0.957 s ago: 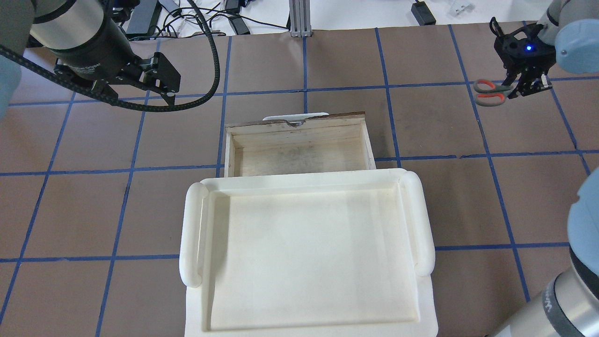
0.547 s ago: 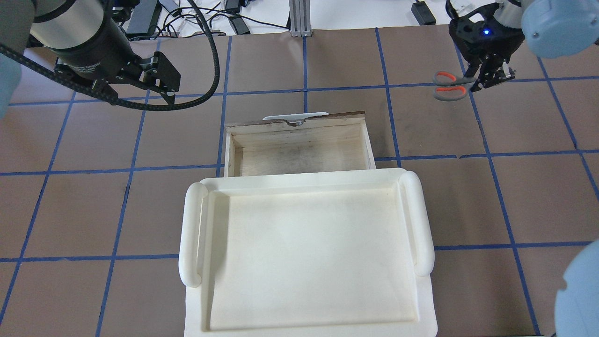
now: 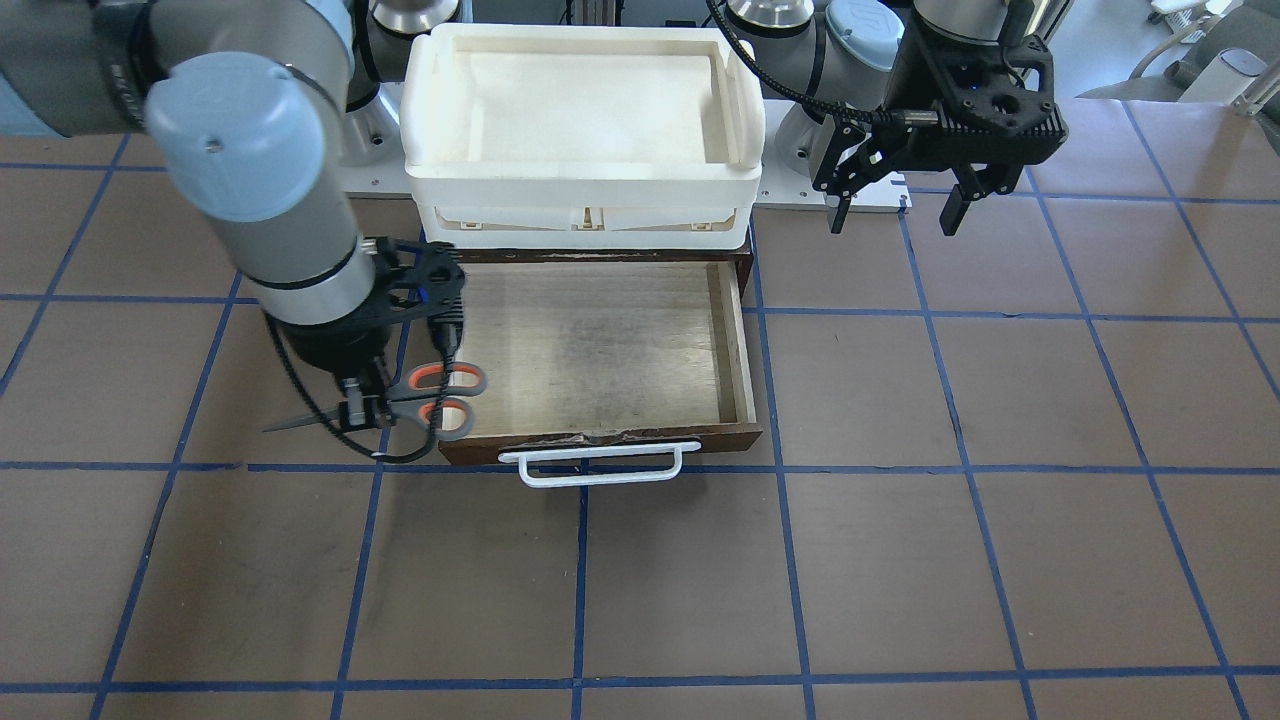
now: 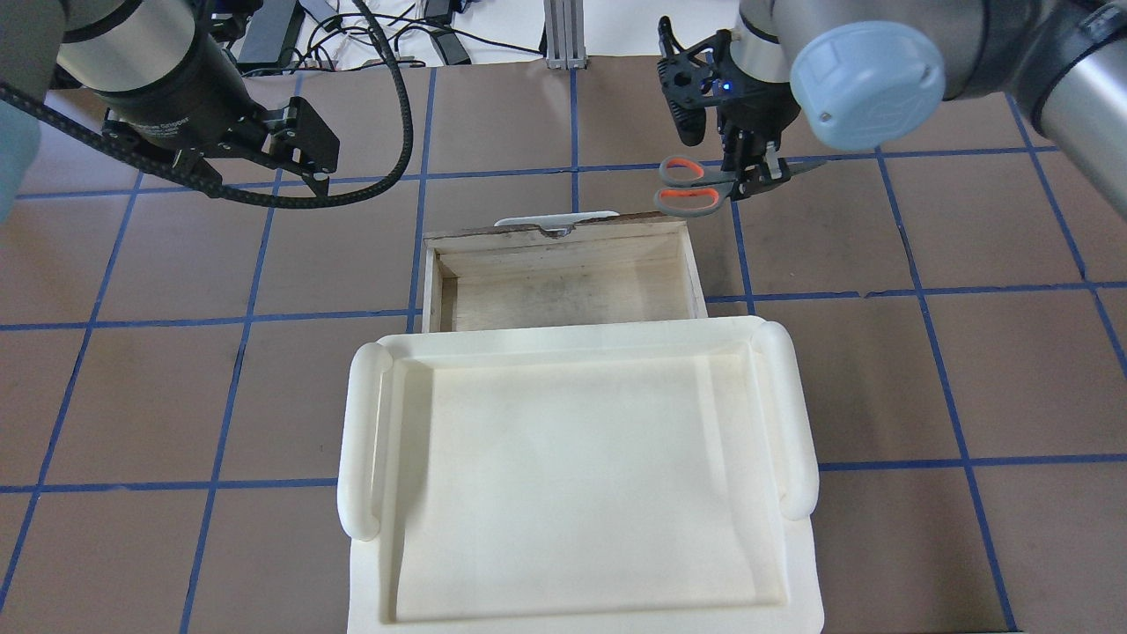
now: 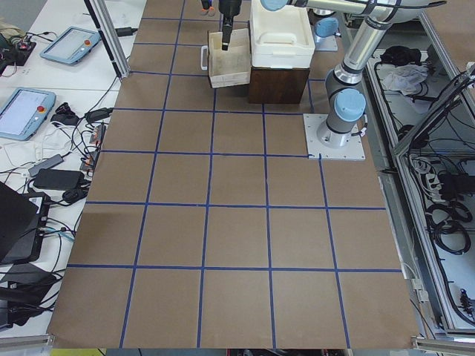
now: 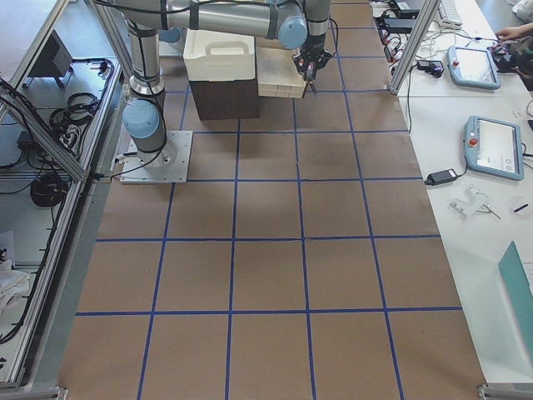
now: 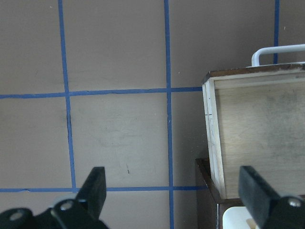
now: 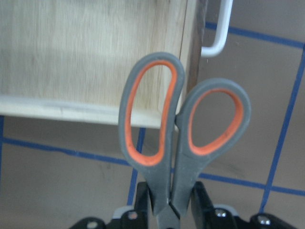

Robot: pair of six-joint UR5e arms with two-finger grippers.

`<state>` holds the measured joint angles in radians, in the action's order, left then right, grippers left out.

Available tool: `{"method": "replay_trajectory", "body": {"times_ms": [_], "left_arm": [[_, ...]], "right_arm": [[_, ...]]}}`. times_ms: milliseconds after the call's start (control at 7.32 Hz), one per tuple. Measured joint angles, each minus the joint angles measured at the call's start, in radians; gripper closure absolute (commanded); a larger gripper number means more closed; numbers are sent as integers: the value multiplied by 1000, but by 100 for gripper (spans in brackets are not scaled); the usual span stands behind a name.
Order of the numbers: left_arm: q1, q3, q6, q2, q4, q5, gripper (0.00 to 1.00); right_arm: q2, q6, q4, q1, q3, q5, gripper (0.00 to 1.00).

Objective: Put scissors in drawer and close it
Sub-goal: 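Carry the scissors with the right gripper over the open drawer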

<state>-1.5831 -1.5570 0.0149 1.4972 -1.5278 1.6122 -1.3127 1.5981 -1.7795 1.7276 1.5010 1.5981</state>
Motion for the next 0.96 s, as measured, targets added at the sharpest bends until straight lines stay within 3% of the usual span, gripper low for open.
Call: {"method": "replay_trajectory", "body": {"times_ms": [410, 957], "left_arm": [[1, 0, -1, 0, 0, 1, 0], [2, -1, -1, -2, -2, 3, 0]], "right_arm": [[17, -206, -2, 177, 8, -12, 100], [77, -347, -9, 281, 13, -11, 100]]}}
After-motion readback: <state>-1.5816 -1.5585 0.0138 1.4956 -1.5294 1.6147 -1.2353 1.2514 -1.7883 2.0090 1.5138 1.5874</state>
